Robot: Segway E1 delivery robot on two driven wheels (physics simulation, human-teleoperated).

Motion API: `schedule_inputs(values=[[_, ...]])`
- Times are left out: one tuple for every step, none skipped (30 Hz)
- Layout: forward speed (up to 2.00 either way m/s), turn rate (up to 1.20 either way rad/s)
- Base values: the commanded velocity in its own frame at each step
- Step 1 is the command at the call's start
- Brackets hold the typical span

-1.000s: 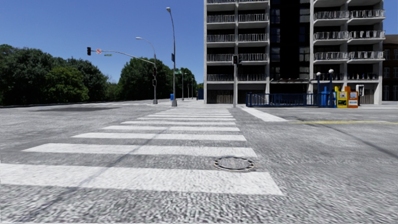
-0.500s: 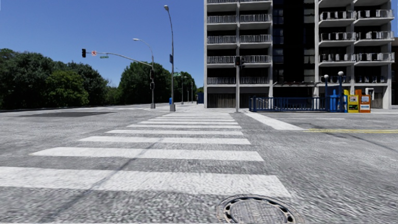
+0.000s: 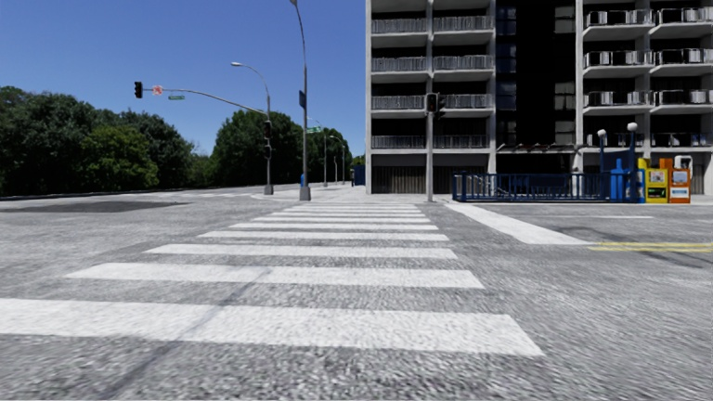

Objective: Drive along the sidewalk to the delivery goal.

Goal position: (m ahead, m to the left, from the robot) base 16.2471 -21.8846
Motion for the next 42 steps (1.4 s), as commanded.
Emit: schedule_inputs(values=[[2.0, 0.0], [2.0, 0.0], [2.0, 0.0], [2.0, 0.0], [2.0, 0.0], [2.0, 0.0], [2.0, 0.0], [2.0, 0.0], [2.0, 0.0], [2.0, 0.0], [2.0, 0.0], [2.0, 0.0], [2.0, 0.0], [2.0, 0.0], [2.0, 0.0], [2.0, 0.0], [2.0, 0.0], [2.0, 0.0], [2.0, 0.0], [2.0, 0.0], [2.0, 0.0], [2.0, 0.0], [2.0, 0.0], [2.0, 0.0], [2.0, 0.0], [2.0, 0.0], [2.0, 0.0], [2.0, 0.0], [2.0, 0.0], [2.0, 0.0], [2.0, 0.0], [2.0, 0.0], [2.0, 0.0], [2.0, 0.0], [2.0, 0.0], [2.0, 0.0], [2.0, 0.0], [2.0, 0.0], [2.0, 0.0], [2.0, 0.0], [2.0, 0.0], [2.0, 0.0]])
